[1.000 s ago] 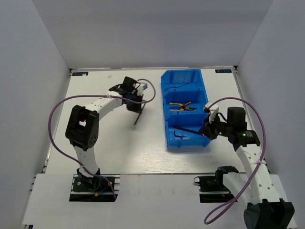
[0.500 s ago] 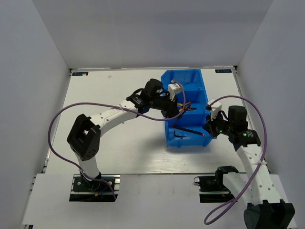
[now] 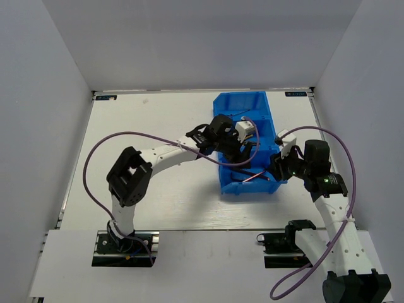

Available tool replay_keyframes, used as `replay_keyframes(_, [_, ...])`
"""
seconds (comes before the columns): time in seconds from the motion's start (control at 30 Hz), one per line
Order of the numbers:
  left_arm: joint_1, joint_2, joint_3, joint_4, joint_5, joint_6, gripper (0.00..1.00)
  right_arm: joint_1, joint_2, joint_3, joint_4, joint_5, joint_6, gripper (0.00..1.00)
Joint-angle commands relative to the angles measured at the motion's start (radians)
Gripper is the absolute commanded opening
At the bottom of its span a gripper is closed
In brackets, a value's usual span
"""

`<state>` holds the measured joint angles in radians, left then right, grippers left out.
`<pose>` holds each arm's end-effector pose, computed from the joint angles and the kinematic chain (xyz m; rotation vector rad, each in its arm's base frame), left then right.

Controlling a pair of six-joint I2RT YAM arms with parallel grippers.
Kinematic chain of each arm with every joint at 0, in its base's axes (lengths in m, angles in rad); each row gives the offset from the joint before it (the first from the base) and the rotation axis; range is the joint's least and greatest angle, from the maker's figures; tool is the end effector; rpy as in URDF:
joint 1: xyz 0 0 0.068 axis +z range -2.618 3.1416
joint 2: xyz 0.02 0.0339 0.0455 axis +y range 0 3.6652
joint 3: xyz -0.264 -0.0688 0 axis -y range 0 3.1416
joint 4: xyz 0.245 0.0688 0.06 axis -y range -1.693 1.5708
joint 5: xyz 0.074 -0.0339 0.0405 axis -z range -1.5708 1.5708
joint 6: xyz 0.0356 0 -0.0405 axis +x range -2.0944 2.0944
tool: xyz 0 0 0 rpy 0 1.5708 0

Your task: Sort the tools into containers

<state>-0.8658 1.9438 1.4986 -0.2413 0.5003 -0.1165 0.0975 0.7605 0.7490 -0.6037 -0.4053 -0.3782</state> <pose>0.2751 -0.3496 0.2413 1.1350 2.1025 -1.0640 0.1594 0.0297 0.2911 -0.7223 2.0172 0.2791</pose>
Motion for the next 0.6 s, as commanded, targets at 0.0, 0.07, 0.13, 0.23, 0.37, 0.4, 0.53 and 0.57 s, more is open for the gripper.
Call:
replay_keyframes(0.0, [0.002,-0.138,0.046,-0.035,-0.075,0.014,0.8,-0.005,-0.007,0.049,-0.008,-0.041,-0.001,0.51])
replay_keyframes(0.07, [0.002,-0.202,0.046,-0.044,-0.115,0.014,0.81,-0.005,0.002,0.053,-0.014,-0.046,0.008,0.57])
replay_keyframes(0.13, [0.002,-0.262,0.02,-0.056,-0.146,0.014,0.82,-0.004,0.01,0.062,-0.021,-0.058,0.012,0.7])
replay_keyframes(0.23, [0.022,-0.431,-0.078,-0.066,-0.241,-0.031,0.99,0.001,0.02,0.064,-0.027,-0.04,0.076,0.91])
replay_keyframes(0.37, [0.033,-0.684,-0.33,-0.085,-0.515,-0.112,0.99,0.002,-0.004,0.069,-0.027,0.045,0.173,0.91])
replay_keyframes(0.4, [0.033,-0.735,-0.377,-0.095,-0.54,-0.124,0.99,-0.001,-0.022,0.076,-0.03,0.054,0.198,0.91])
replay_keyframes(0.53, [0.042,-0.959,-0.562,-0.144,-0.649,-0.205,0.99,0.004,-0.05,0.098,-0.091,0.027,0.182,0.91])
replay_keyframes(0.57, [0.042,-0.995,-0.58,-0.171,-0.666,-0.231,0.99,0.002,-0.053,0.093,-0.102,0.029,0.189,0.91])
